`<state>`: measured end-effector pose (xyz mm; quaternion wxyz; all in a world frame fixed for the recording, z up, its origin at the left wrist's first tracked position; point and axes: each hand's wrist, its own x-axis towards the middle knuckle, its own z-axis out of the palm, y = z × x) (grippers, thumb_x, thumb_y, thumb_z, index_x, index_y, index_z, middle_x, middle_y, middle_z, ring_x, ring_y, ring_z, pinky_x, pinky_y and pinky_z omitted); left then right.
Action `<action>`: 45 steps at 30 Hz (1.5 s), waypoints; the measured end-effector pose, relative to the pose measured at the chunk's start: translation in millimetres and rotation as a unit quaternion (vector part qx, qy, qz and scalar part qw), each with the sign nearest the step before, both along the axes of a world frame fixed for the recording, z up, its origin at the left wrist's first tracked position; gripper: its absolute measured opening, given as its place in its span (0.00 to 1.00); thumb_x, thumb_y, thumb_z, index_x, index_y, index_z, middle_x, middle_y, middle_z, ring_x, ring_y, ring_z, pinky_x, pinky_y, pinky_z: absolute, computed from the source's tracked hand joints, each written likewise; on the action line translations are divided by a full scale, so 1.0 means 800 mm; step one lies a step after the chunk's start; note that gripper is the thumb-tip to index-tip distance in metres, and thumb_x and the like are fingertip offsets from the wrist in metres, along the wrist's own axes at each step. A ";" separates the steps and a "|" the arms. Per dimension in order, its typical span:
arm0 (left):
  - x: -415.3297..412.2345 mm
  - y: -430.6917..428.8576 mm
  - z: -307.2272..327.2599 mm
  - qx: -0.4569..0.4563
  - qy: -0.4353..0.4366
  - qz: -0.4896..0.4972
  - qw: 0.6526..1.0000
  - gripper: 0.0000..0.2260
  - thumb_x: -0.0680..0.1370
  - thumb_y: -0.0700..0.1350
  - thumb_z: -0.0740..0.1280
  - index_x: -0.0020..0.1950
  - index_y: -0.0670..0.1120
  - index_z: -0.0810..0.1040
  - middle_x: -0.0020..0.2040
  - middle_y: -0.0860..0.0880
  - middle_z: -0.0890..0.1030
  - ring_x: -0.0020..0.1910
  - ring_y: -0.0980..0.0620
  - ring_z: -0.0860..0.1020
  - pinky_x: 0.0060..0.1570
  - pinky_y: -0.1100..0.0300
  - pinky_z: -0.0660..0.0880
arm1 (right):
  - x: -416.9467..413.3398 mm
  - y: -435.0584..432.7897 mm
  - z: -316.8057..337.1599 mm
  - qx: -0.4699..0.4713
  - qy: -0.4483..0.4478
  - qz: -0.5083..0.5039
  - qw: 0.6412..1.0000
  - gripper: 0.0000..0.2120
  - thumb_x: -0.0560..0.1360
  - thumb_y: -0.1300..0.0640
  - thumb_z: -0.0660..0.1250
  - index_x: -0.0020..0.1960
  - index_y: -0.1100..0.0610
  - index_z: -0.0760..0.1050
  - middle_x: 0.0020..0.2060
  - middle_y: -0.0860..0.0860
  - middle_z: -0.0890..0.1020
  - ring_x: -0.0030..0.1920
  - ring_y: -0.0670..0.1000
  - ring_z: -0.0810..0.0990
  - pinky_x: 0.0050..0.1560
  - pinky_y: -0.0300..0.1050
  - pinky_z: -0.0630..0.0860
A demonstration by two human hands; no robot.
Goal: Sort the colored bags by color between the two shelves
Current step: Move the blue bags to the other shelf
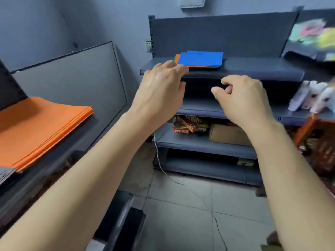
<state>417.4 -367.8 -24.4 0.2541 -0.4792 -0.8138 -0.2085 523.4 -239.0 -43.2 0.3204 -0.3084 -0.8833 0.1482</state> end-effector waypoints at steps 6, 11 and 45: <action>-0.076 0.106 -0.015 -0.009 -0.013 -0.041 0.999 0.12 0.78 0.41 0.60 0.59 0.43 0.77 0.53 0.45 0.78 0.52 0.42 0.75 0.53 0.49 0.72 | -0.059 0.095 -0.005 0.000 0.001 -0.047 0.999 0.17 0.78 0.48 0.61 0.59 0.59 0.76 0.49 0.56 0.81 0.53 0.59 0.76 0.52 0.51 0.75; -0.184 0.182 -0.011 0.022 -0.041 -0.041 0.998 0.15 0.78 0.40 0.60 0.63 0.44 0.76 0.57 0.45 0.78 0.55 0.42 0.76 0.55 0.49 0.72 | -0.158 0.170 0.013 0.007 -0.016 -0.057 0.998 0.18 0.78 0.48 0.60 0.58 0.62 0.74 0.49 0.56 0.80 0.52 0.59 0.76 0.53 0.55 0.75; -0.510 0.540 -0.091 -0.114 -0.273 0.161 0.942 0.18 0.78 0.53 0.63 0.35 0.43 0.63 0.42 0.43 0.73 0.48 0.41 0.71 0.42 0.55 0.66 | -0.463 0.580 -0.068 -0.113 -0.191 -0.081 0.972 0.28 0.75 0.36 0.60 0.58 0.59 0.71 0.61 0.59 0.73 0.62 0.62 0.70 0.55 0.52 0.69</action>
